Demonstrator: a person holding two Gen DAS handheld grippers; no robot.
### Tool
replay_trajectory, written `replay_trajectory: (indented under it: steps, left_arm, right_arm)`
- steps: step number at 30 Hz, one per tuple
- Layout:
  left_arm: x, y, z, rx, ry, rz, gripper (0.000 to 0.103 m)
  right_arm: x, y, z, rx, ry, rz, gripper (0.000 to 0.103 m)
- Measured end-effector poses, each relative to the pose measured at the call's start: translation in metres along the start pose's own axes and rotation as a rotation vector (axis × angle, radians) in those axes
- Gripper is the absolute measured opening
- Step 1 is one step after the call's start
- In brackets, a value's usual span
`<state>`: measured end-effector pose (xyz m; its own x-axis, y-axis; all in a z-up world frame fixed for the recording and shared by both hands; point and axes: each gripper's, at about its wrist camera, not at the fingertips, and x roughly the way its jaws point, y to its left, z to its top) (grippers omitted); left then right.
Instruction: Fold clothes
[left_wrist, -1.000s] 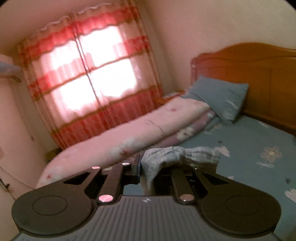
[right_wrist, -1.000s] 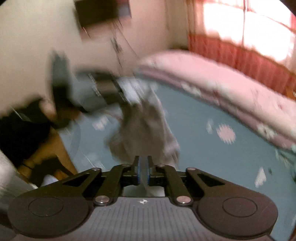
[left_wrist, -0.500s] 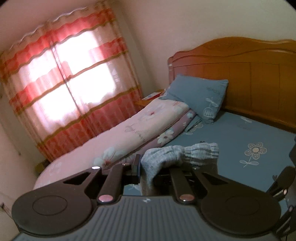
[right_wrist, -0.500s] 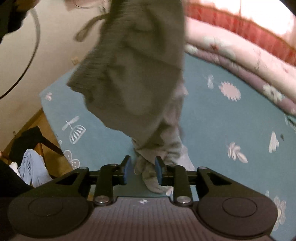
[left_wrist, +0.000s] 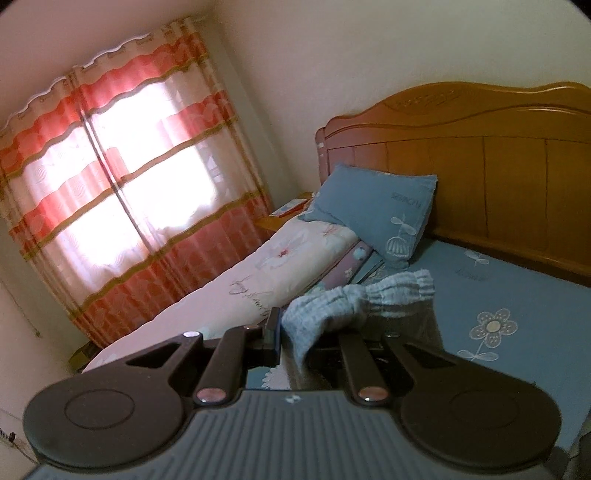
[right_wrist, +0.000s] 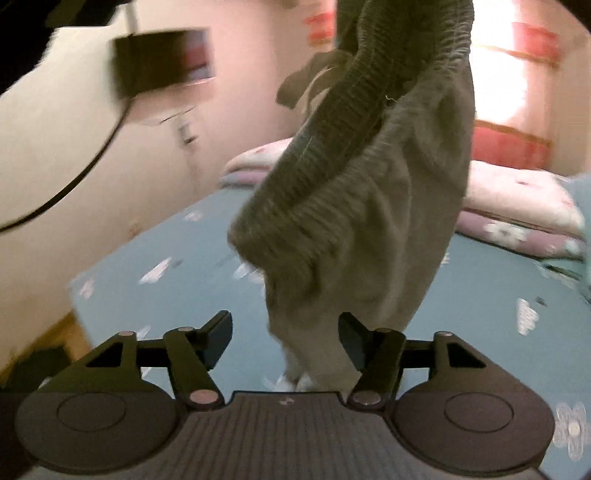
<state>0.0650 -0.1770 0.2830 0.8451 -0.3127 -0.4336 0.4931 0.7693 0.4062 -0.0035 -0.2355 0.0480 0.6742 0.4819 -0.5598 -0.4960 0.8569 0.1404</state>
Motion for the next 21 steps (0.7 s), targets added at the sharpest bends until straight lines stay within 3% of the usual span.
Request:
replay_trajectory:
  steps: [2, 4, 6, 8, 11, 14, 17, 21]
  left_arm:
    - [-0.001, -0.001, 0.004, 0.004, -0.014, -0.020, 0.009]
    - [-0.003, 0.000, 0.004, 0.014, -0.029, -0.036, 0.009]
    - [-0.006, 0.006, -0.001, 0.027, -0.041, -0.043, 0.009]
    - [-0.009, 0.017, -0.011, 0.035, -0.043, -0.034, 0.009]
    - [-0.010, 0.036, -0.031, 0.042, -0.037, -0.004, 0.009]
    - [-0.008, 0.058, -0.064, 0.077, -0.001, 0.034, 0.009]
    - [-0.007, 0.073, -0.094, 0.102, 0.055, 0.018, 0.009]
    - [-0.016, 0.088, -0.132, 0.182, 0.128, -0.042, 0.009]
  right_arm:
    - [0.004, 0.002, 0.002, 0.044, -0.047, -0.100, 0.078]
    - [0.011, 0.003, 0.004, 0.073, -0.083, -0.213, 0.069]
    - [0.020, 0.002, 0.006, 0.068, -0.059, -0.295, 0.013]
    - [0.021, 0.000, 0.009, 0.052, -0.019, -0.319, 0.014]
    - [0.007, -0.004, 0.019, 0.037, 0.040, -0.271, 0.013]
    - [-0.014, -0.006, 0.041, 0.067, 0.125, -0.161, 0.013]
    - [-0.026, -0.001, 0.069, 0.103, 0.243, -0.060, 0.012]
    - [-0.038, 0.017, 0.109, 0.066, 0.395, -0.013, 0.012]
